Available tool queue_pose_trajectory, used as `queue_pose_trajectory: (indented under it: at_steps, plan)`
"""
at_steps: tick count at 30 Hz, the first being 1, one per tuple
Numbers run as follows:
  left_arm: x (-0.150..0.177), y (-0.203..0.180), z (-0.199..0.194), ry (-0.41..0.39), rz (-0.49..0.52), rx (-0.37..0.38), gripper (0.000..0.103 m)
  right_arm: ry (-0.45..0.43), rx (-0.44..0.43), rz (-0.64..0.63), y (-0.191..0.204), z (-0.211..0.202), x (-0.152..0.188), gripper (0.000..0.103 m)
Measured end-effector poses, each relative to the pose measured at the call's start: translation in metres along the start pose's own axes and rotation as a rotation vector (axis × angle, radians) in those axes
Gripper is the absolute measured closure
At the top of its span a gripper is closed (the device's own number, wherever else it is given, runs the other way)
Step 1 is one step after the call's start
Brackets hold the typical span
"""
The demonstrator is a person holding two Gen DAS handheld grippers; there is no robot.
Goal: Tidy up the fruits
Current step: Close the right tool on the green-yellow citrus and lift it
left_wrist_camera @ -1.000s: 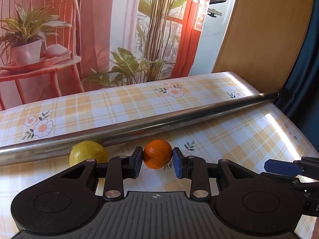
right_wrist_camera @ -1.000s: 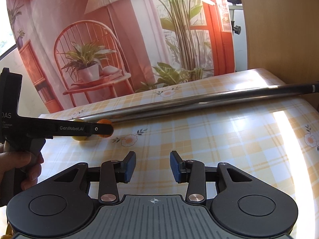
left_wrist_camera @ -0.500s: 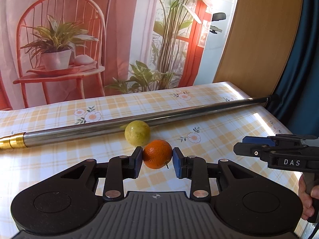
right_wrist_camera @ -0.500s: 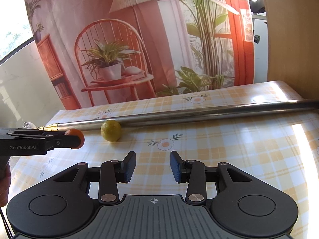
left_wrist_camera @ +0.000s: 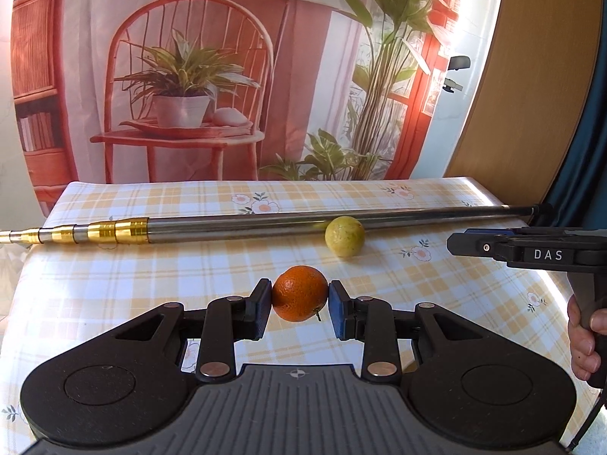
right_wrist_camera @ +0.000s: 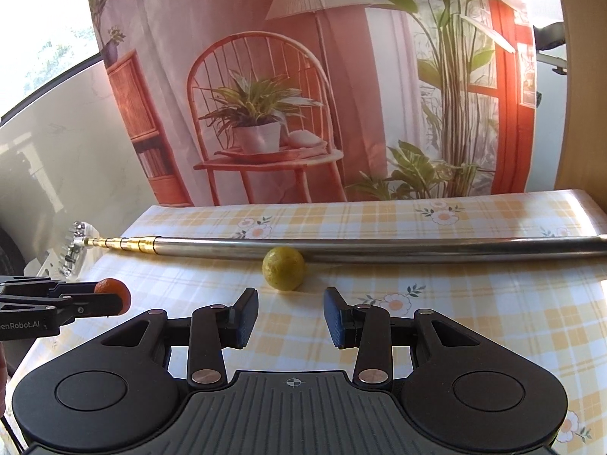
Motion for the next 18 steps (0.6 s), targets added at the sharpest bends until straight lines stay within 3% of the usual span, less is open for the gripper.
queue_pose_trajectory:
  at_steps: [8, 18]
  plan:
    - [0.010, 0.017, -0.011, -0.037, -0.063, -0.012, 0.069, -0.048, 0.008, -0.071, 0.024, 0.053, -0.024, 0.059]
    - [0.018, 0.025, -0.006, -0.030, -0.103, -0.007, 0.069, 0.073, 0.100, -0.057, 0.023, 0.122, -0.015, 0.054]
Point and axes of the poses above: each gripper's, at about its wrist camera, not at the fingertips, and z roughly the way its jaws point, y to its left, x to its underside, the point moved 7 cm from there along z, roughly the way its jaws point, and after that the axes turned 1 degree about z, right-handed, at the moved point
